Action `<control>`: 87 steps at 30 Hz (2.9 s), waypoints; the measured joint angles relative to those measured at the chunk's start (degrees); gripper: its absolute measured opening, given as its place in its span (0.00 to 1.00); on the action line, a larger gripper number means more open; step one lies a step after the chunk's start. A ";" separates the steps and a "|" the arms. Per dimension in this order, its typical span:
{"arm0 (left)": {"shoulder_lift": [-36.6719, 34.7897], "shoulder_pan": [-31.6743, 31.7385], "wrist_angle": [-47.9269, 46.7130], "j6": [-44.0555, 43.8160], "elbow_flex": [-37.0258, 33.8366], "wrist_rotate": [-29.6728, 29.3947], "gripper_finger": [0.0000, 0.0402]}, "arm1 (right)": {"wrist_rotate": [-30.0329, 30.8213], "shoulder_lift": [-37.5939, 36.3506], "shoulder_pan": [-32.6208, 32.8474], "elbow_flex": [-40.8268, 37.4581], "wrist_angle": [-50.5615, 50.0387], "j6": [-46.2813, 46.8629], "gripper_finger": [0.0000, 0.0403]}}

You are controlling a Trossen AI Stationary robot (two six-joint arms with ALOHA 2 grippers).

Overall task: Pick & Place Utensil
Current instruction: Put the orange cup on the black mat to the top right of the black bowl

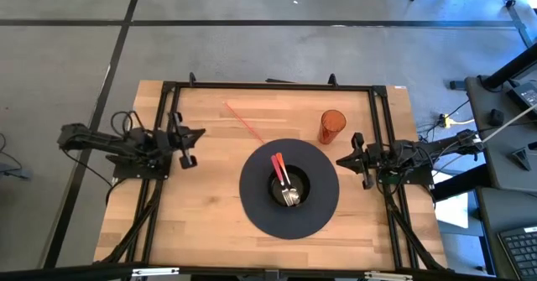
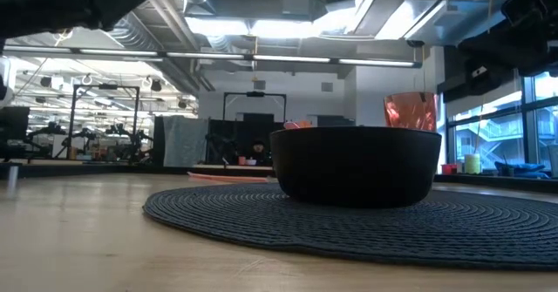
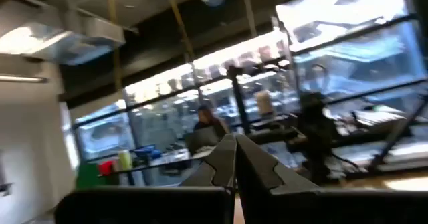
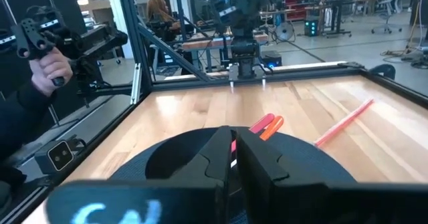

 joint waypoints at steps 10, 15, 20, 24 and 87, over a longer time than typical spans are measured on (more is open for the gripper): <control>1.52 -0.07 -7.38 -6.27 0.36 5.50 0.00 | 3.94 0.00 0.01 0.00 4.49 -4.52 0.06; 2.77 0.17 -18.25 -20.78 1.43 -15.46 0.00 | 3.96 -0.02 0.00 0.00 5.02 -4.46 0.06; 4.98 1.70 -14.24 -19.48 0.29 -16.09 0.01 | 5.39 -0.02 -0.03 0.00 9.13 -10.83 0.06; 5.17 1.91 -14.41 -17.14 0.80 -14.31 0.00 | 6.58 -0.02 -0.05 0.02 11.32 -11.69 0.06; 5.26 3.40 -4.08 -13.22 0.02 -12.41 0.02 | 13.88 40.89 -10.72 61.70 -57.13 -0.75 0.02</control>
